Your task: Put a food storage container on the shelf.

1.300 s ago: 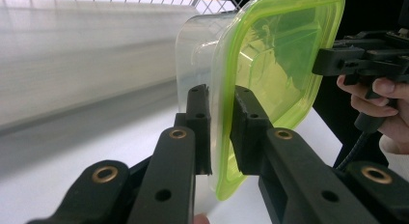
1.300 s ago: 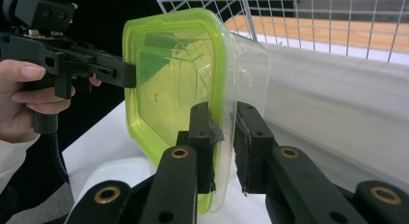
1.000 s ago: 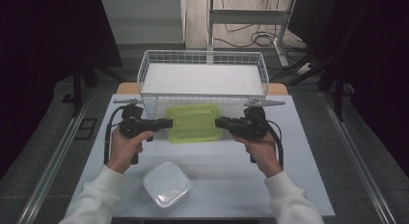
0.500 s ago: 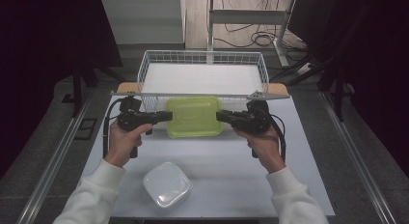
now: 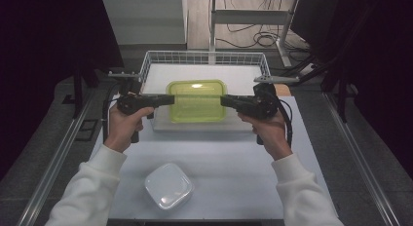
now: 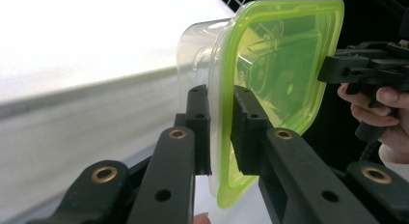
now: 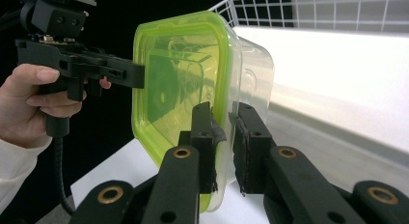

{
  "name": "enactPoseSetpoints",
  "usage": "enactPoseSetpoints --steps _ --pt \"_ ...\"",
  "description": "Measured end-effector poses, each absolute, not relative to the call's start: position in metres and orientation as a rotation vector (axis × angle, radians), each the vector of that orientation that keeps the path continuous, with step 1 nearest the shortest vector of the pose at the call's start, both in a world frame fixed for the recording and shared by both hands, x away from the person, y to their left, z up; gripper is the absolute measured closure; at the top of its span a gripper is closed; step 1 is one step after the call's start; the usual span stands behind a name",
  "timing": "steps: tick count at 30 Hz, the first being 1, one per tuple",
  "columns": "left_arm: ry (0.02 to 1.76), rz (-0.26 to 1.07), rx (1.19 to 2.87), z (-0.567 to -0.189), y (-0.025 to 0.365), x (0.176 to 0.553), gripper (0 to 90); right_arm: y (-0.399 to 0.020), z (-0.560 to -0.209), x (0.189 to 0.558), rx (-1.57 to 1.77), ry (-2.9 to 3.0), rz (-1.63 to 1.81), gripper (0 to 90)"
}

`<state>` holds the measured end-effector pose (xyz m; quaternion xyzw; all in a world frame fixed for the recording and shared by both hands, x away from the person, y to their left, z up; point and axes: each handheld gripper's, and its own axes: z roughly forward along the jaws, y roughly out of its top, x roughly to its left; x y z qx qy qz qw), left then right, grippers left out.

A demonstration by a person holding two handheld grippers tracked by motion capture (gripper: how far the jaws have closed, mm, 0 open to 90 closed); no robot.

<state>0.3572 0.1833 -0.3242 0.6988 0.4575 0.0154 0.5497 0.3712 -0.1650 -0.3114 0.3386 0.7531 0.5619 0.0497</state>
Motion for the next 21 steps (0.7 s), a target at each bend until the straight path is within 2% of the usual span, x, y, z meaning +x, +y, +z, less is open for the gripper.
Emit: enactPoseSetpoints --steps 15,21 --pt "1.071 0.02 1.668 -0.29 0.18 0.411 79.4 -0.169 -0.282 0.416 1.089 2.257 1.724 79.5" --pt "1.078 -0.007 1.676 -0.288 0.18 0.436 79.4 -0.17 -0.278 0.439 1.132 2.267 1.721 79.6"
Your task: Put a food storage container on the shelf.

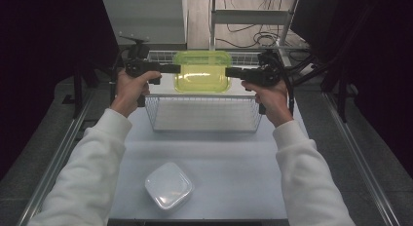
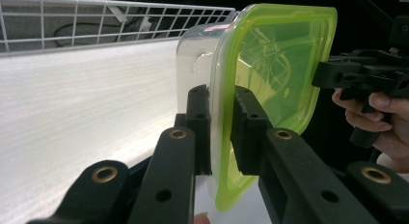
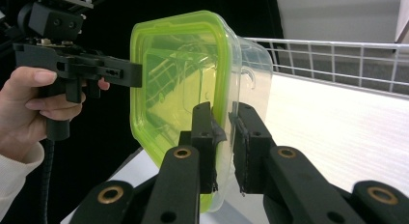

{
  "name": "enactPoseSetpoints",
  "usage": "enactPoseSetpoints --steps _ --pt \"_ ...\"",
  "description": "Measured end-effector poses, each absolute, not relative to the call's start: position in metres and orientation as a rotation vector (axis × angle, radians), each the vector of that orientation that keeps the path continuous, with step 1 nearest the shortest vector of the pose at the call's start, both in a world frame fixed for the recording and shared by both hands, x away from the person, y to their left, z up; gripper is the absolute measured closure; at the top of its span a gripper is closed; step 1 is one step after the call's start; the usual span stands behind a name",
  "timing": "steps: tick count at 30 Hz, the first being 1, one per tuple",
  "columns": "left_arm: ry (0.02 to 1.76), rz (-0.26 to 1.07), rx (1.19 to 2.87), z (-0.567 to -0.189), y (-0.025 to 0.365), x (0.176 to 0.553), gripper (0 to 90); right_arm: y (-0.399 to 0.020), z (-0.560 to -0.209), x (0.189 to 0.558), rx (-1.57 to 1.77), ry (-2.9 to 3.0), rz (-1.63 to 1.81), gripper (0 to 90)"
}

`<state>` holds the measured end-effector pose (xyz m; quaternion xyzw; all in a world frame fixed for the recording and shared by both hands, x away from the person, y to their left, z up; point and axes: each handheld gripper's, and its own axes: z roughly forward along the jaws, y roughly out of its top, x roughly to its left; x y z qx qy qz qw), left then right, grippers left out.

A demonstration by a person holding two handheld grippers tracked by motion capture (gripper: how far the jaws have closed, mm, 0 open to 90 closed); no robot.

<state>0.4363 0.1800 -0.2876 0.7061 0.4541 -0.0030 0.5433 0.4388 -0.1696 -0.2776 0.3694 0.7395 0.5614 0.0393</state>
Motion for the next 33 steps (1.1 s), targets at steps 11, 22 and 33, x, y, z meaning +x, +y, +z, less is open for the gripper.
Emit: enactPoseSetpoints --steps 11,22,33 --pt "1.159 -0.076 1.688 -0.314 0.173 0.474 79.5 -0.171 -0.301 0.478 1.316 2.285 1.652 79.5" --pt "1.251 -0.166 1.656 -0.318 0.173 0.502 78.9 -0.169 -0.313 0.502 1.507 2.27 1.642 76.8" --pt "1.354 -0.294 1.614 -0.328 0.174 0.53 75.1 -0.163 -0.316 0.524 1.765 2.215 1.581 72.4"
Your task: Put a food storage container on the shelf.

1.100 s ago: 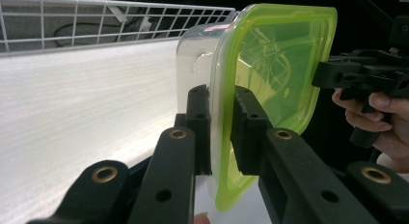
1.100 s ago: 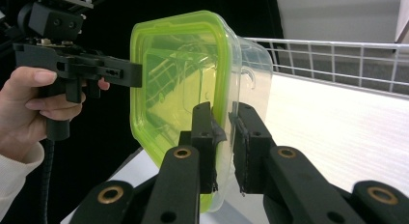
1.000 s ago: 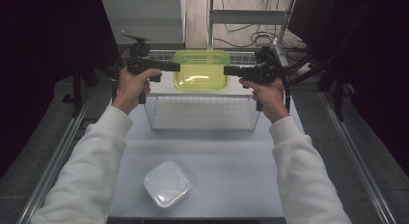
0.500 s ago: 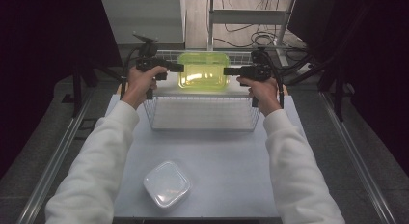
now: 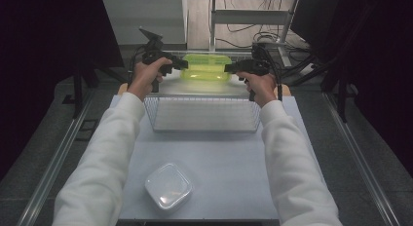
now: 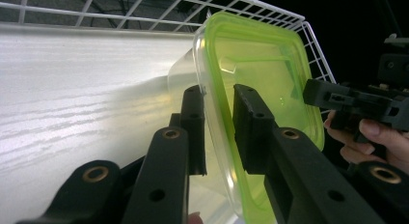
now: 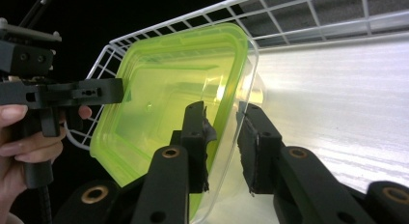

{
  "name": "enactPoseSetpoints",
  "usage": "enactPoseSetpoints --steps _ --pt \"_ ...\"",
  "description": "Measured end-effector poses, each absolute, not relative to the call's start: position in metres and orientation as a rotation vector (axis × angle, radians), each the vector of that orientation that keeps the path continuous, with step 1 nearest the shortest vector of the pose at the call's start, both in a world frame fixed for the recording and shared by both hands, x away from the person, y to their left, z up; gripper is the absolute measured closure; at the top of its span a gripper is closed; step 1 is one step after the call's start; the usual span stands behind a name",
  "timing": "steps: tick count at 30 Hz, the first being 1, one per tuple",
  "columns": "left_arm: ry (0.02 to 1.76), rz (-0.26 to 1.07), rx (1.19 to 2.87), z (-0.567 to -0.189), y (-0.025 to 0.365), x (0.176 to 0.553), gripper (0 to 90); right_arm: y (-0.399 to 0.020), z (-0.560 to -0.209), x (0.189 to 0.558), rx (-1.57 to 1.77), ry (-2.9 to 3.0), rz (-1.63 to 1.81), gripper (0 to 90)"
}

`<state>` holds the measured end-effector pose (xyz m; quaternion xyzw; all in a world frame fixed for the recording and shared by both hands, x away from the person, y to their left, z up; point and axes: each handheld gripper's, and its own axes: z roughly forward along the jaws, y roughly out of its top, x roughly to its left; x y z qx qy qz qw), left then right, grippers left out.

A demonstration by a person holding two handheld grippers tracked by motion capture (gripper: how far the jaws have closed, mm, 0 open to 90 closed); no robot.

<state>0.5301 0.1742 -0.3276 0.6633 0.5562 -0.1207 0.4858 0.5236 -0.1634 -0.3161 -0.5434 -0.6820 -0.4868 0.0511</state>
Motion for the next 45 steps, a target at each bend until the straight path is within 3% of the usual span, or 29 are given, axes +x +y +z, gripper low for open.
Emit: enactPoseSetpoints --steps 11,14,19,25,35,45 --pt "1.351 -0.301 1.582 -0.333 0.175 0.533 72.4 -0.163 -0.321 0.529 -1.695 -2.02 -1.487 70.0" --pt "1.346 -0.25 1.599 -0.332 0.173 0.531 70.3 -0.16 -0.319 0.526 -1.714 -2.079 -1.497 62.8" --pt "1.314 -0.099 1.604 -0.321 0.171 0.523 45.6 -0.16 -0.31 0.515 -1.717 -2.177 -1.588 46.2" --pt "1.228 0.021 1.631 -0.305 0.175 0.501 31.4 -0.17 -0.293 0.496 -1.675 -2.283 -1.71 37.6" --pt "1.093 0.184 1.749 -0.29 0.183 0.436 27.5 -0.192 -0.286 0.457 -1.488 -2.475 -1.743 32.3" --pt "1.025 0.186 1.798 -0.308 0.185 0.375 27.4 -0.207 -0.312 0.412 -1.359 -2.588 -1.708 31.2"
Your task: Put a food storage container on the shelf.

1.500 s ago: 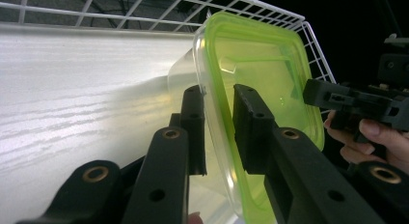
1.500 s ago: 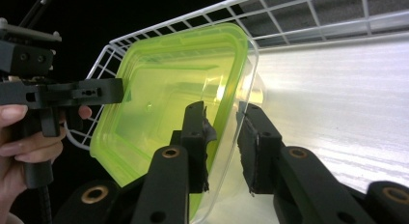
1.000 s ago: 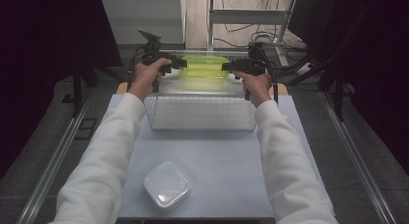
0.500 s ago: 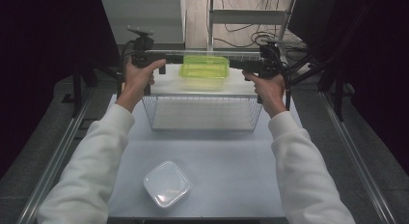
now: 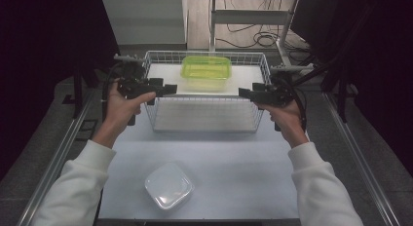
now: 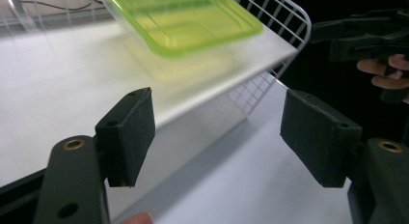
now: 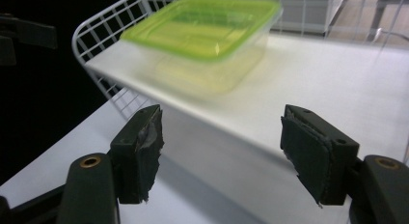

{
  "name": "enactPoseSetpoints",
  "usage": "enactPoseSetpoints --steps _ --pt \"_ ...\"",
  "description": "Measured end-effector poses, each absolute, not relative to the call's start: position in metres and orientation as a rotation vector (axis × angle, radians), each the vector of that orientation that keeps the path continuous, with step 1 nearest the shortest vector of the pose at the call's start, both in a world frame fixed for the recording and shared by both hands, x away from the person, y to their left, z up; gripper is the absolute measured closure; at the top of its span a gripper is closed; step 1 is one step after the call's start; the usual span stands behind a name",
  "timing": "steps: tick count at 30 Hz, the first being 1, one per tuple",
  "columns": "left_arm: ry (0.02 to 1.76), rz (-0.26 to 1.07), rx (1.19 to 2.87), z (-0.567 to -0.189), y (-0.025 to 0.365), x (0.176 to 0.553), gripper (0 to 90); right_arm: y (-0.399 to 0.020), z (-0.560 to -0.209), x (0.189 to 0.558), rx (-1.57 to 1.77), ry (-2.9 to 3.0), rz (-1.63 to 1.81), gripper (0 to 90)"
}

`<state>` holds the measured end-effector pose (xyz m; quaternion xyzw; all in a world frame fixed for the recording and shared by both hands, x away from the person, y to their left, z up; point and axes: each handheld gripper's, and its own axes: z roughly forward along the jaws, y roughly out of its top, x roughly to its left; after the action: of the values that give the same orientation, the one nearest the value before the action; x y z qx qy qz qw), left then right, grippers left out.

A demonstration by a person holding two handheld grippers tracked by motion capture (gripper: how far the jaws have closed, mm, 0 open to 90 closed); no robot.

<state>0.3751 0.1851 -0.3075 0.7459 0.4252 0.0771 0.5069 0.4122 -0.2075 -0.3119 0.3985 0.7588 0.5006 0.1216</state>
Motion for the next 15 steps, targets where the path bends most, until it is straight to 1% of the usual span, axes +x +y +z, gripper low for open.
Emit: enactPoseSetpoints --steps 9,15 --pt "1.045 0.176 1.798 -0.345 0.188 0.336 28.3 -0.226 -0.343 0.374 1.15 2.272 1.483 31.3" --pt "1.072 0.115 1.787 -0.377 0.191 0.317 29.0 -0.237 -0.36 0.351 1.13 2.296 1.504 31.3"
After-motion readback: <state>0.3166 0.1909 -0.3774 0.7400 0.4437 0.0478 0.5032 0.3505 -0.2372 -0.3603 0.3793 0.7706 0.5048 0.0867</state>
